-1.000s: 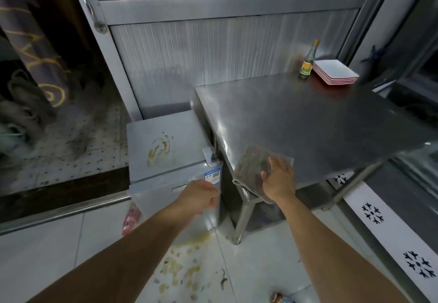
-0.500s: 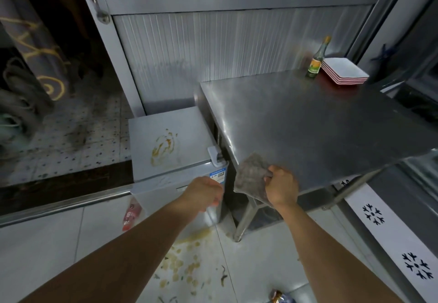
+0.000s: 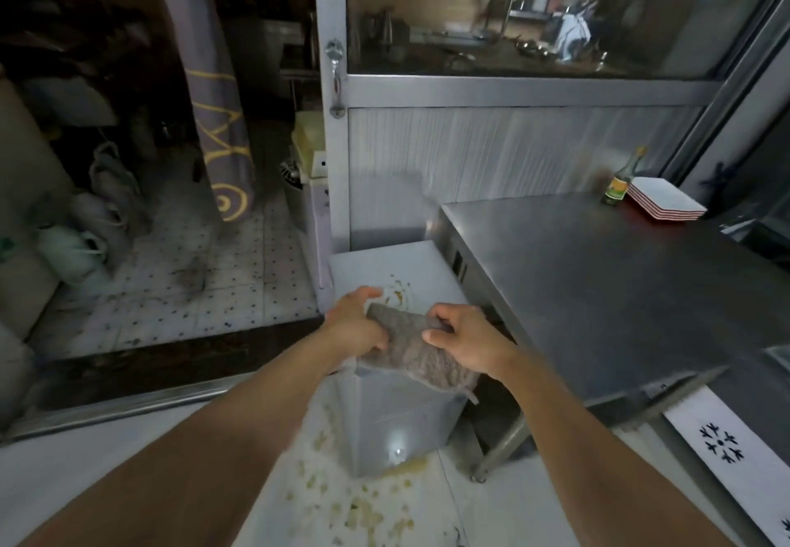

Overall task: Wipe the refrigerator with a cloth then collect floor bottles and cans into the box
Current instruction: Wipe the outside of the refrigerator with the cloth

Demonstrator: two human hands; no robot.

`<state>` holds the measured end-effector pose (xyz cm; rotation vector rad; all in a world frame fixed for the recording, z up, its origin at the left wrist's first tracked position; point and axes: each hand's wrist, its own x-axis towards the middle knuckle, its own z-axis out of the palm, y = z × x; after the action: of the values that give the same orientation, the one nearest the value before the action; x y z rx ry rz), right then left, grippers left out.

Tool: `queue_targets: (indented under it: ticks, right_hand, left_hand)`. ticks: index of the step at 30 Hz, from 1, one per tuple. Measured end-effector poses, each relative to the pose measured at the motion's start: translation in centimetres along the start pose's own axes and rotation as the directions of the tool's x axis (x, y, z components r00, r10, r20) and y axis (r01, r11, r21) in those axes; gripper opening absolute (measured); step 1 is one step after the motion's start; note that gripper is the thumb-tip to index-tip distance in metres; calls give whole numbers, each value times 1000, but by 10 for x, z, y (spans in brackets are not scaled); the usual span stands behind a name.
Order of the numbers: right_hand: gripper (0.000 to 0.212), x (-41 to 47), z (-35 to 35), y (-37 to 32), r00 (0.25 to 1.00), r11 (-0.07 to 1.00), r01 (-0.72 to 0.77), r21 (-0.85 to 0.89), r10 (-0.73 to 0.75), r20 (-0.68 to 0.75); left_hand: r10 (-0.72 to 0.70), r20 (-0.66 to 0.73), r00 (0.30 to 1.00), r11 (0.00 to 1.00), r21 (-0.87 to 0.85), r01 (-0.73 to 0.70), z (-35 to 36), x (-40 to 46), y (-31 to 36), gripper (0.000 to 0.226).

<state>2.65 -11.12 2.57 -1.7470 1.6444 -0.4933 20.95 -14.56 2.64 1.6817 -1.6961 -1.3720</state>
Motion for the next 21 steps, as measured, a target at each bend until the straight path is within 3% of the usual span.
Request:
queue_targets:
  ticks: [2, 5, 10, 12, 16, 21]
  right_hand:
    - [11, 7, 25, -32, 1000, 998, -12, 62, 11, 14]
    - [5, 16, 60, -69, 997, 991, -49, 124, 42, 60]
    - [23, 30, 98, -112, 985, 953, -149, 262, 121, 120]
    - [20, 39, 105, -118, 982, 940, -182, 290, 161, 95]
    - [15, 62, 110, -104, 954, 890, -275, 365, 299, -11]
    - [19, 113, 108, -68, 840, 797, -393, 459, 514, -173]
  left_hand:
    - [35, 70, 997, 998, 43, -38, -35, -3, -22, 38]
    - [91, 52, 995, 994, 63, -94, -78, -3, -57, 27]
    - [175, -2, 984, 984, -33, -175, -127, 6, -89, 32]
    - [183, -11, 983, 983, -18, -183, -136, 15, -94, 33]
    - [149, -22, 989, 988, 51, -148, -145, 47, -99, 36]
    - [126, 103, 987, 982, 130, -139, -143, 105, -92, 48]
